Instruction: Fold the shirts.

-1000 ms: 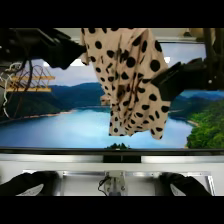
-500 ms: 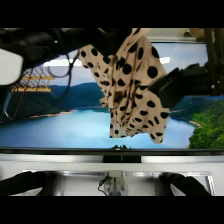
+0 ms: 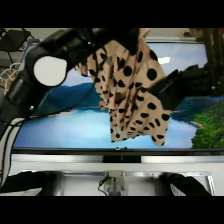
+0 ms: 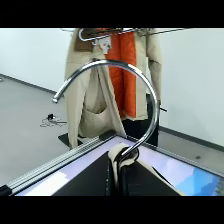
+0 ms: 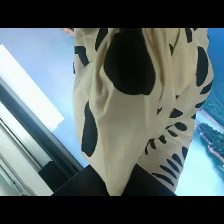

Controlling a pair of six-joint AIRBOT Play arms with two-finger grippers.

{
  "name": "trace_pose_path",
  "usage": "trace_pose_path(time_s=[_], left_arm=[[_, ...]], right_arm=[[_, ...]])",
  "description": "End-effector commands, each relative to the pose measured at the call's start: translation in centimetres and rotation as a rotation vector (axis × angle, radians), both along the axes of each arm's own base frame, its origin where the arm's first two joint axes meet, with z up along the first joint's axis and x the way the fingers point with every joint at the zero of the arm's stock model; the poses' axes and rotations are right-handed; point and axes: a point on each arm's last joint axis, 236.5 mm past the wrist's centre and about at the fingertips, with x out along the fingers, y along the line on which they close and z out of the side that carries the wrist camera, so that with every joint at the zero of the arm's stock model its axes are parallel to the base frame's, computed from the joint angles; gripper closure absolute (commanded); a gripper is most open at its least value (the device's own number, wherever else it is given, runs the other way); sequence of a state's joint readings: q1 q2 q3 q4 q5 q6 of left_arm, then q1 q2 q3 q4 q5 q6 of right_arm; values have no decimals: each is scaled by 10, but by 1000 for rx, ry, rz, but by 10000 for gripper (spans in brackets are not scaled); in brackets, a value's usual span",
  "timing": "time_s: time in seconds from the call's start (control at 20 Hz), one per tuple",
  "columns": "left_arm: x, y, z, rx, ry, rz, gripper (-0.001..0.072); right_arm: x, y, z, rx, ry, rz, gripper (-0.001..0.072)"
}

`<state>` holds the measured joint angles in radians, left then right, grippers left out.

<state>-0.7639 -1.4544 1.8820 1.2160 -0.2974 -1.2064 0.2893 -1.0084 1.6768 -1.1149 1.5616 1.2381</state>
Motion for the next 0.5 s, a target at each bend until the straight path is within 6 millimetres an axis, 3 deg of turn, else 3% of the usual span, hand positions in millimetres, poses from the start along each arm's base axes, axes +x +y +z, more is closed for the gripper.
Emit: trace_pose_path(time_s=[0.0,0.2,0.3,0.35,0.4,0.45], left_arm=[[11,9,7,-40,-9,29,666],[26,50,27,-112,24,84,667],[26,56,32,-131,31,89,668],[24,55,31,-128,36,83,668],[23,52,29,-122,41,77,668],[21,50,28,-121,43,72,668]], right_arm=[[1,2,6,3,-40,19,656],[9,4,36,74,-164,-20,628],[12,6,42,95,-183,-24,624],[15,6,45,105,-198,-32,471],[18,7,50,117,-215,-39,398],[18,9,52,129,-223,-35,621]])
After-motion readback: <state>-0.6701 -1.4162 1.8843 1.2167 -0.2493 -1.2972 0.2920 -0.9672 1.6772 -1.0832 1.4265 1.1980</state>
